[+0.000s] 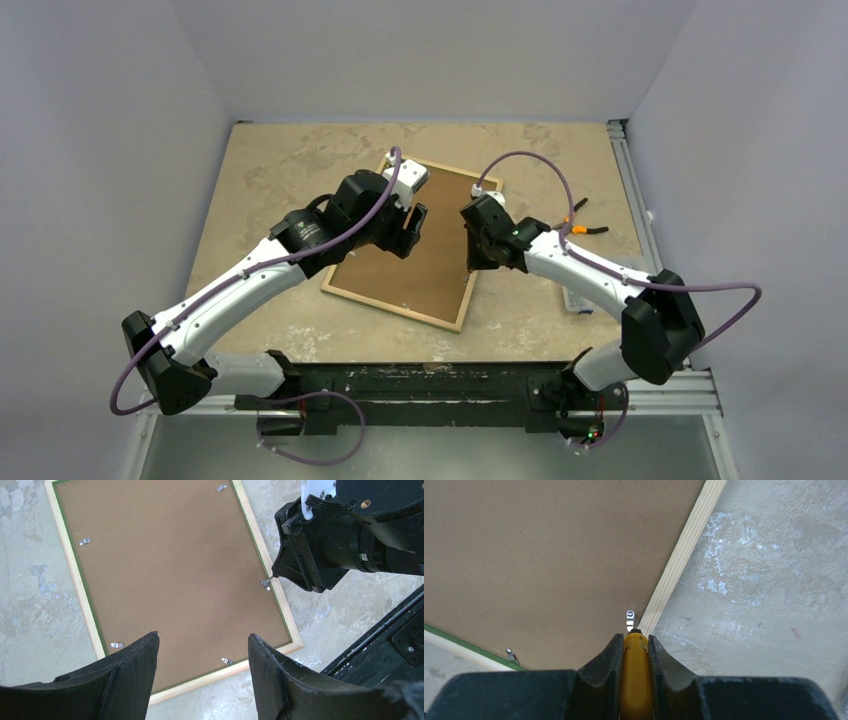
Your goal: Take the photo out of the frame
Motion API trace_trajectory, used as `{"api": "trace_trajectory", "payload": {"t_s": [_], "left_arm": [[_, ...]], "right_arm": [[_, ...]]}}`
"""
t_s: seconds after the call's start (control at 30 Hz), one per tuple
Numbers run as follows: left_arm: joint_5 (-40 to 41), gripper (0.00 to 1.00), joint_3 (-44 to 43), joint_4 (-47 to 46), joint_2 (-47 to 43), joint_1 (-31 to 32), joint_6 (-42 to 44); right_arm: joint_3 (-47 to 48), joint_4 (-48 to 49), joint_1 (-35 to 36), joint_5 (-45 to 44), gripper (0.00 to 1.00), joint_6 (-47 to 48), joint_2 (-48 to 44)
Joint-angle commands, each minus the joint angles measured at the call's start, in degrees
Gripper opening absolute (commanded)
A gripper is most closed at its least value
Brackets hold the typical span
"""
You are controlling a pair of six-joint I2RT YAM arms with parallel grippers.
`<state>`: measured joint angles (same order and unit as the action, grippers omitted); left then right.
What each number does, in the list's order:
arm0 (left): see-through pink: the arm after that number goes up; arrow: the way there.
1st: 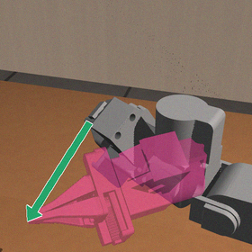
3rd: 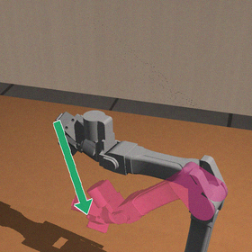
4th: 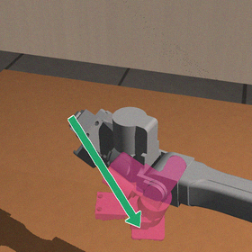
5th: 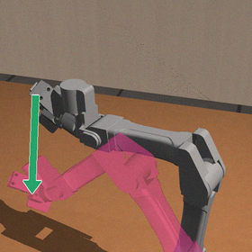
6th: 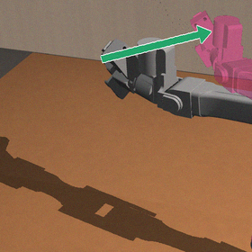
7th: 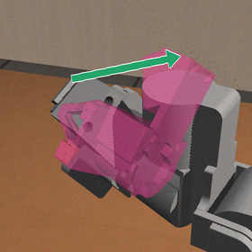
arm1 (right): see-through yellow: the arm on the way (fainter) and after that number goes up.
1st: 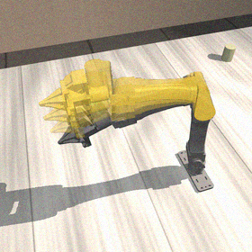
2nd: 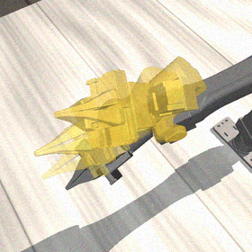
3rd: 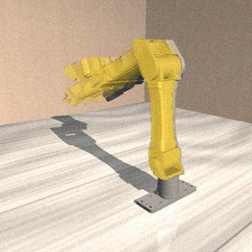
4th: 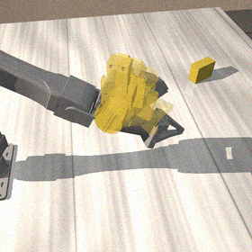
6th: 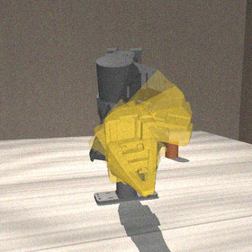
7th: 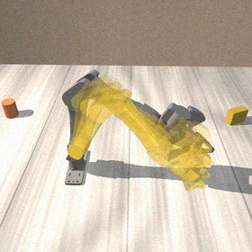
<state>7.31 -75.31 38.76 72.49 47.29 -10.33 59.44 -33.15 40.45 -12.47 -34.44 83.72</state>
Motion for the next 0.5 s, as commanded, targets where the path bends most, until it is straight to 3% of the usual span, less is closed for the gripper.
{"api": "trace_trajectory", "payload": {"t_s": [0.0,0.47], "left_arm": [[0.4,0.63,-0.5,-0.6,-0.3,0.0,-0.2],[0.3,0.63,-0.5,-0.7,-0.3,0.0,-0.2]], "right_arm": [[-1.6,2.1,0.7,5.1,0.00,-3.2,-1.1],[-2.3,4.2,1.0,6.7,0.00,-5.4,-1.7]]}}
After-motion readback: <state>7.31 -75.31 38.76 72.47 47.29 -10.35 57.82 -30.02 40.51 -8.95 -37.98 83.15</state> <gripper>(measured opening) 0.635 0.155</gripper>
